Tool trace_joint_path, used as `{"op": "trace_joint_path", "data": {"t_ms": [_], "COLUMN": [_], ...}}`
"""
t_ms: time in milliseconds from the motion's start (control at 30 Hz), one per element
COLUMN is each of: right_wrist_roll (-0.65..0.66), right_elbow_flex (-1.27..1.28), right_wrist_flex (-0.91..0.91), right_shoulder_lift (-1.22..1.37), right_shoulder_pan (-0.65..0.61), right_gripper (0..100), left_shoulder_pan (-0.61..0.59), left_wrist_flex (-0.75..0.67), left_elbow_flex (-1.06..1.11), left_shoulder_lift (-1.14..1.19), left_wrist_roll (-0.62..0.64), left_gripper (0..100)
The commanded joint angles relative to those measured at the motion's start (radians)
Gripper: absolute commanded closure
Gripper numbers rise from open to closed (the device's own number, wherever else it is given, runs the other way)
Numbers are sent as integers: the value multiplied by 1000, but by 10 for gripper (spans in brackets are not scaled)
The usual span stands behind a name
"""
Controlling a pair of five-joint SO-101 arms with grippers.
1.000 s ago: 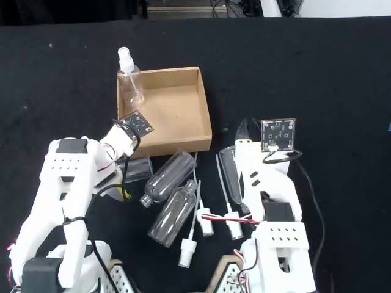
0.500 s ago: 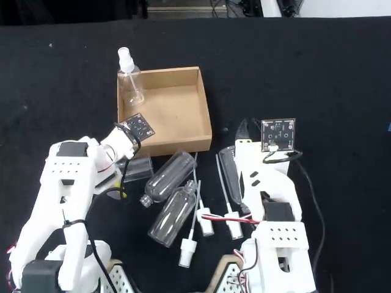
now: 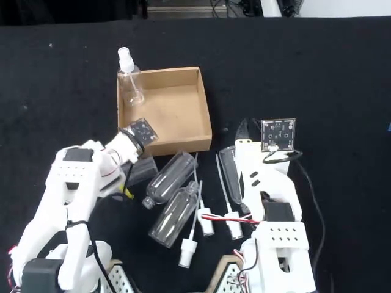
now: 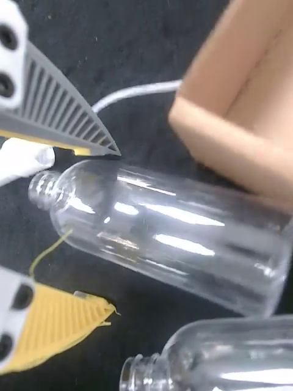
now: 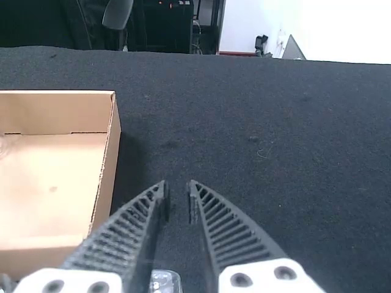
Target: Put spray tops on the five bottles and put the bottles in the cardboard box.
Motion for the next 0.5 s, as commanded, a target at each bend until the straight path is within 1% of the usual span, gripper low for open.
{"op": "trace_joint_path", "data": {"t_ms": [0, 167, 200, 400, 467], "right_wrist_roll": [9, 9, 9, 9, 9], "right_elbow_flex": [-5, -5, -5, -5, -5], "right_wrist_flex": [-26, -26, -26, -26, -26], "right_shoulder_lift": [-31, -31, -31, -33, -33], "right_shoulder_pan": [-8, -8, -8, -8, -8], "right_gripper": [946, 946, 946, 946, 946], "left_shoulder_pan": [31, 30, 30, 33, 35], "left_wrist_flex": [-3, -2, -2, -2, -2], "left_elbow_flex": [22, 19, 19, 21, 25], "left_shoulder_lift": [-11, -17, -17, -17, -17], "left_wrist_roll": [2, 2, 2, 8, 5], "left_gripper": [672, 674, 688, 857, 871]}}
